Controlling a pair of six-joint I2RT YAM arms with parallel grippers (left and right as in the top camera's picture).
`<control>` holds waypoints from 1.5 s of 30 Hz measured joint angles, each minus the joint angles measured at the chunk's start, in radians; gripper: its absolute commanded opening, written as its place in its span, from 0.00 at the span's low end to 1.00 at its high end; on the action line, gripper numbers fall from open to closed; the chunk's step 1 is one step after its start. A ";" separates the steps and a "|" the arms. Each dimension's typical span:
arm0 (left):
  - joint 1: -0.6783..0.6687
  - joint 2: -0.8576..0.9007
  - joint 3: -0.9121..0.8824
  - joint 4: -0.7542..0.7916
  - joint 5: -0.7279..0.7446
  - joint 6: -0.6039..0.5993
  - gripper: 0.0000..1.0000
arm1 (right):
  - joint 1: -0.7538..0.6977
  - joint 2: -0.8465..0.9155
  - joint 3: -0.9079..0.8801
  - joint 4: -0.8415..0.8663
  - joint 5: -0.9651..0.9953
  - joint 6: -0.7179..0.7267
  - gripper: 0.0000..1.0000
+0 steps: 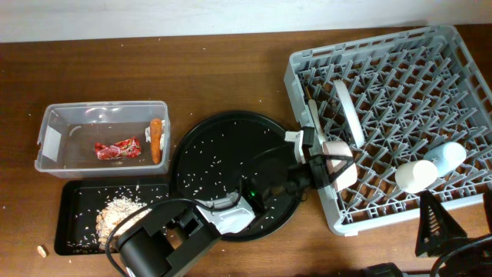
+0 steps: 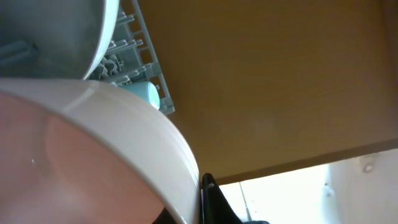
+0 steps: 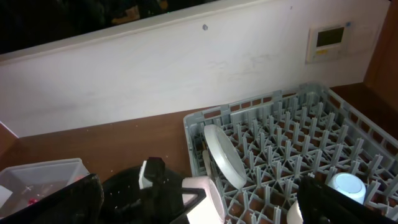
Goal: Sort waste into correct bins and load items into the dishwasher rack
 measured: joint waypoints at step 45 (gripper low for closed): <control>0.522 -1.073 0.410 -2.465 -0.610 0.865 0.99 | 0.000 -0.002 0.000 0.000 0.000 0.000 0.99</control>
